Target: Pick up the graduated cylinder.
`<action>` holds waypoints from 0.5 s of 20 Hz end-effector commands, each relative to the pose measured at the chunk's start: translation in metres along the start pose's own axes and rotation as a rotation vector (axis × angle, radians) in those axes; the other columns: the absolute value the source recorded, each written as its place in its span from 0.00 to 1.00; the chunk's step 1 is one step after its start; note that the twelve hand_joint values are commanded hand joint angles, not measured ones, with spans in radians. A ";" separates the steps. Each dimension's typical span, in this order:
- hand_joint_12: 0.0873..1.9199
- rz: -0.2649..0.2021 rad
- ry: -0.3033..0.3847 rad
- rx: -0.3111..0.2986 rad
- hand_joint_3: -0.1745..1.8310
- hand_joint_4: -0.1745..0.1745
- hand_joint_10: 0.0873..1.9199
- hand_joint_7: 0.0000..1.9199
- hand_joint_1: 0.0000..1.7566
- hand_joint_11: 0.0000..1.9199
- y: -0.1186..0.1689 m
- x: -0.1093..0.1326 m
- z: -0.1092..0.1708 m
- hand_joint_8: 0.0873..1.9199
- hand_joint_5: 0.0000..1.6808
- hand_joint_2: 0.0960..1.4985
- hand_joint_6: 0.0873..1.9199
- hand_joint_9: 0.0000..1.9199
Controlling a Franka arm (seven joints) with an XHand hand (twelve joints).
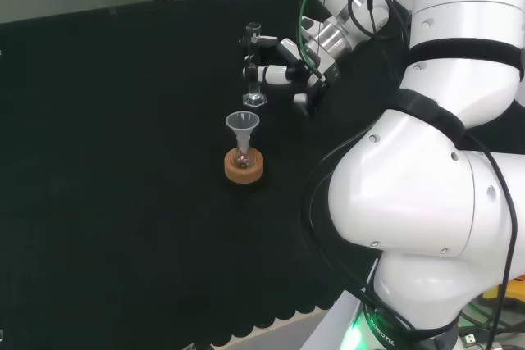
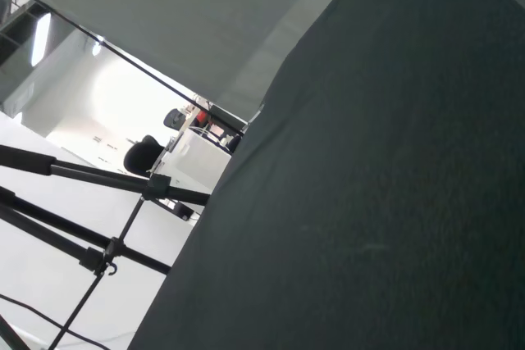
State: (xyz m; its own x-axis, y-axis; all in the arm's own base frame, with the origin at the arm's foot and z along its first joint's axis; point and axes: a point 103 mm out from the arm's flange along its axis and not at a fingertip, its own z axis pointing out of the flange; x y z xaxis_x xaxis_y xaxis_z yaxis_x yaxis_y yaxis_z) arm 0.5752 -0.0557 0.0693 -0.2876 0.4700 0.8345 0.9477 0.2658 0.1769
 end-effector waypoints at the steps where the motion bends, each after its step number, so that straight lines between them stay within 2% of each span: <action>1: 0.60 -0.010 0.013 -0.028 0.00 0.42 0.21 0.27 0.60 0.25 0.003 0.000 -0.001 0.27 0.38 0.64 0.10 0.38; 5: 0.58 -0.014 0.009 -0.040 0.00 0.44 0.18 0.29 0.60 0.31 0.005 0.002 -0.002 0.27 0.38 0.65 0.19 0.43; 10: 0.56 -0.008 0.003 -0.031 0.00 0.46 0.17 0.31 0.60 0.35 0.004 0.000 -0.001 0.28 0.40 0.67 0.24 0.47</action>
State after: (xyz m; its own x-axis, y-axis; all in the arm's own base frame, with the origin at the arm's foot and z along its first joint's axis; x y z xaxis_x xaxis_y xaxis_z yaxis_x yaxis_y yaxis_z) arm 0.5799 -0.0552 0.0719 -0.2981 0.4641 0.8341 0.9487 0.2404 0.2053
